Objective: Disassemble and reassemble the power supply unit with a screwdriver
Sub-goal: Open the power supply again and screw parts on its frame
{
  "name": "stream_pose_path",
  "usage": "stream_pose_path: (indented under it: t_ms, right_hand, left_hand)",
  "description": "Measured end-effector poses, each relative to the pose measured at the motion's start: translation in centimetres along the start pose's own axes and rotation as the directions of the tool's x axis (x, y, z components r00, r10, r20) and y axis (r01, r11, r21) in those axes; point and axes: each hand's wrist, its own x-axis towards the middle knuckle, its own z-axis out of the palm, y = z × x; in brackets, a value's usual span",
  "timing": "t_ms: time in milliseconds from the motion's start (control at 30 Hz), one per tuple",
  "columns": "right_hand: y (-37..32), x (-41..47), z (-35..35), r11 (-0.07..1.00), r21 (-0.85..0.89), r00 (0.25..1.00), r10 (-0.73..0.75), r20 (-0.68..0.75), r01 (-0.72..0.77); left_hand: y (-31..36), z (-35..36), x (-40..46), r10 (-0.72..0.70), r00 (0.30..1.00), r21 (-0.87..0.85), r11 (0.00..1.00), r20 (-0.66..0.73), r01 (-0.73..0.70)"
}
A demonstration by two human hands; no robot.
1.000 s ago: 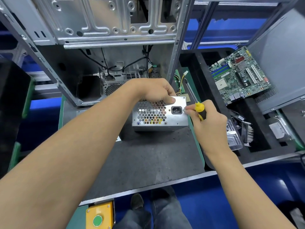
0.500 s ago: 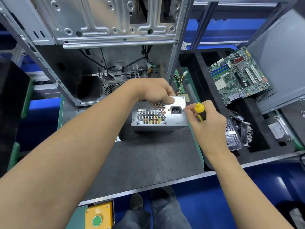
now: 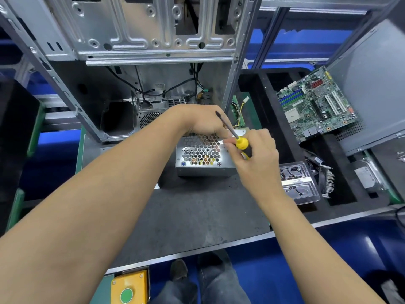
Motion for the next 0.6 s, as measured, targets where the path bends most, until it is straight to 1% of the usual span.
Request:
stream_pose_path:
  t_ms: [267, 400, 467, 600]
  right_hand:
    - [0.16, -0.58, 1.16, 0.999, 0.006, 0.997, 0.044, -0.061, -0.043]
    - [0.39, -0.68, 1.16, 0.999, -0.021, 0.998, 0.022, -0.056, -0.024]
    - [0.41, -0.57, 1.17, 0.999, -0.042, 0.999, -0.021, -0.05, 0.019]
    - [0.35, -0.09, 0.81, 0.979, -0.095, 0.982, -0.183, -0.039, 0.179]
  left_hand:
    - [-0.3, -0.13, 0.17, 0.032, 0.999, 0.052, 0.998, 0.002, -0.032]
    - [-0.09, -0.12, 0.12, 0.004, 1.0, 0.031, 1.0, 0.006, -0.004]
    - [-0.06, -0.21, 0.13, -0.016, 1.0, -0.001, 1.0, 0.008, 0.016]
    - [-0.06, -0.3, 0.23, -0.03, 0.999, -0.012, 0.999, 0.04, 0.03]
